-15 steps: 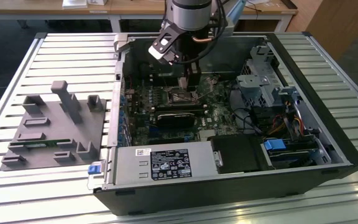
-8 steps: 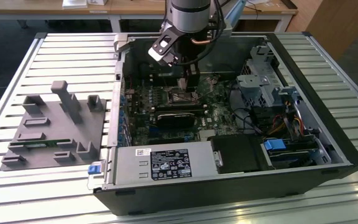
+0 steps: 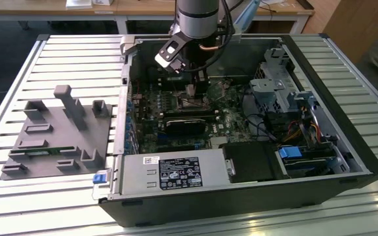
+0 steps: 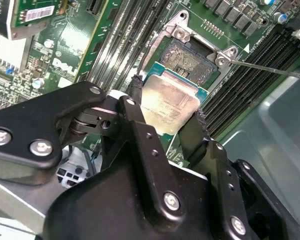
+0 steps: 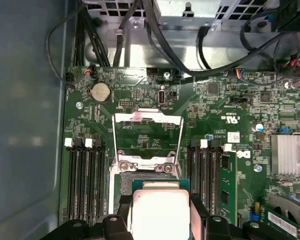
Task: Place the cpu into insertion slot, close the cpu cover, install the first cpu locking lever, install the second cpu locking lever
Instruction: 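Place the cpu into insertion slot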
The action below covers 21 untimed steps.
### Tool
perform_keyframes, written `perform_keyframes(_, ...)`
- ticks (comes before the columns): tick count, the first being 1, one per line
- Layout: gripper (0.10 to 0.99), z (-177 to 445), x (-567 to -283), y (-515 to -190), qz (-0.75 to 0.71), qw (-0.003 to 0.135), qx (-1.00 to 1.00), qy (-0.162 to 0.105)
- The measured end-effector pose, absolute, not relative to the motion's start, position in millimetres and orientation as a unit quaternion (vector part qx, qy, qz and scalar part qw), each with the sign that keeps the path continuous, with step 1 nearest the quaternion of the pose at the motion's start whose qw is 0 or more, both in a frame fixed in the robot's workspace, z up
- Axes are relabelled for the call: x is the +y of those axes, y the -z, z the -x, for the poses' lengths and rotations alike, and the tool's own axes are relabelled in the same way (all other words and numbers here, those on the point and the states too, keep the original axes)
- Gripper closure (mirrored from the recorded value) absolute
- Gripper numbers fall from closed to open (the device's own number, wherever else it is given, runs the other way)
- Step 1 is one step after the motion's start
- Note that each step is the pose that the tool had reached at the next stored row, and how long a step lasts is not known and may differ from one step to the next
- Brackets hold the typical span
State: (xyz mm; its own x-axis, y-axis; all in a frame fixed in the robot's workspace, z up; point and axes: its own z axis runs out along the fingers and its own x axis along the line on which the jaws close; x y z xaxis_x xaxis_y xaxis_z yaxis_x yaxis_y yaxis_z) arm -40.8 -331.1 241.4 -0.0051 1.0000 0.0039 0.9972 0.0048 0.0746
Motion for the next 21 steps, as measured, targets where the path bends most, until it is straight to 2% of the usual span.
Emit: perform_keyframes(21,0.545,41.4,-328.6,-232.7,-0.704,0.025,0.71,-0.028)
